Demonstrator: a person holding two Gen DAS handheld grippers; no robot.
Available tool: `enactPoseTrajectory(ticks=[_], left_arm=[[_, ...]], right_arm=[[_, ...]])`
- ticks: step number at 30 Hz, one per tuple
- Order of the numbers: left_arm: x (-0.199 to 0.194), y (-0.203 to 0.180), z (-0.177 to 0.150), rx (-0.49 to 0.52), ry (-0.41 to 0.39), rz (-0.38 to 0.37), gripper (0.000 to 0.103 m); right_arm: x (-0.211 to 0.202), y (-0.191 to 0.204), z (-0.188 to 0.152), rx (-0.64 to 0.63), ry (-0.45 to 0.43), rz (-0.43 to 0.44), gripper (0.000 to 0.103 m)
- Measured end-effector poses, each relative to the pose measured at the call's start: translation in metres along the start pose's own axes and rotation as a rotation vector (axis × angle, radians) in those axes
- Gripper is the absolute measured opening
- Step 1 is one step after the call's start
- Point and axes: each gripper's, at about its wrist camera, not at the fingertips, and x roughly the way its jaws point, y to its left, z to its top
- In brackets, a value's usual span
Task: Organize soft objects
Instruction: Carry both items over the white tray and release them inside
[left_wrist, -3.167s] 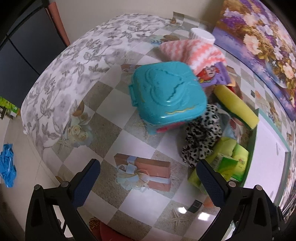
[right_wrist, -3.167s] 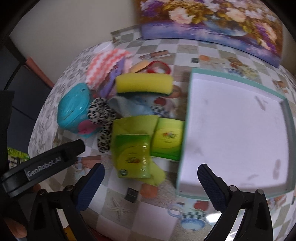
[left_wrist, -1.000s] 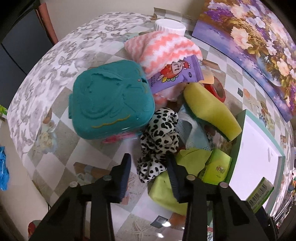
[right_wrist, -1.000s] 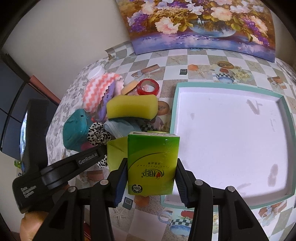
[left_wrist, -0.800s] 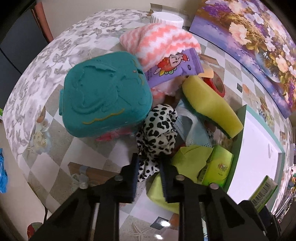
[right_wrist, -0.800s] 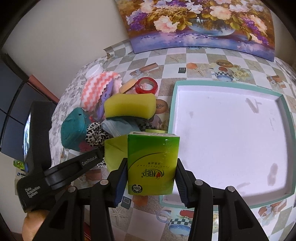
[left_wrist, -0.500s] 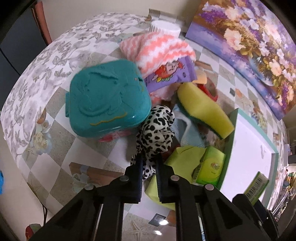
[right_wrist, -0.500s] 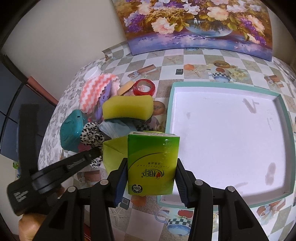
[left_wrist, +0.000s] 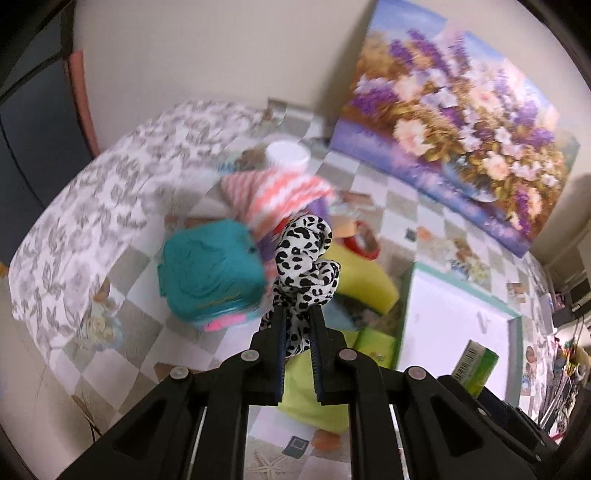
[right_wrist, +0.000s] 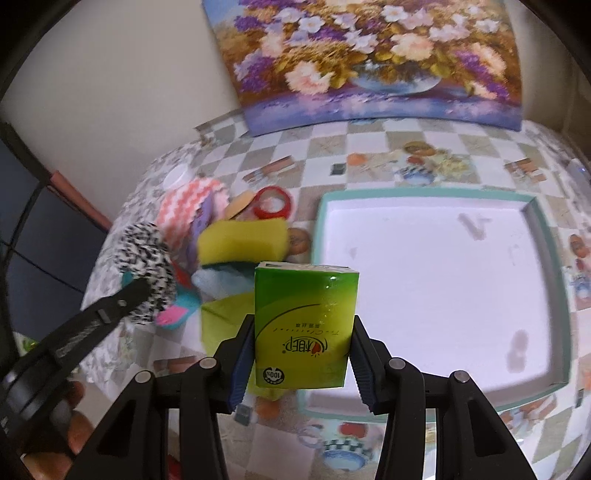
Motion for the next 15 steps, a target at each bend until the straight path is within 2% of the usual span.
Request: enactPoseTrajectory(ticks=[4, 12, 15], left_arm=[[-0.002, -0.028, 0.002, 0.067, 0.008, -0.026, 0.012], [0.005, -0.105, -0.005, 0.266, 0.057, -0.060, 0.012], [0.014, -0.133, -0.008, 0.312, 0.073, -0.081, 0.012]], right_arm=[[-0.003, -0.019, 0.005, 0.046, -0.015, -0.072, 0.050], [-0.006, -0.086, 0.014, 0.220, -0.024, -0.250, 0.050], [-0.009, -0.111, 0.016, 0.281, -0.030, -0.282, 0.051]])
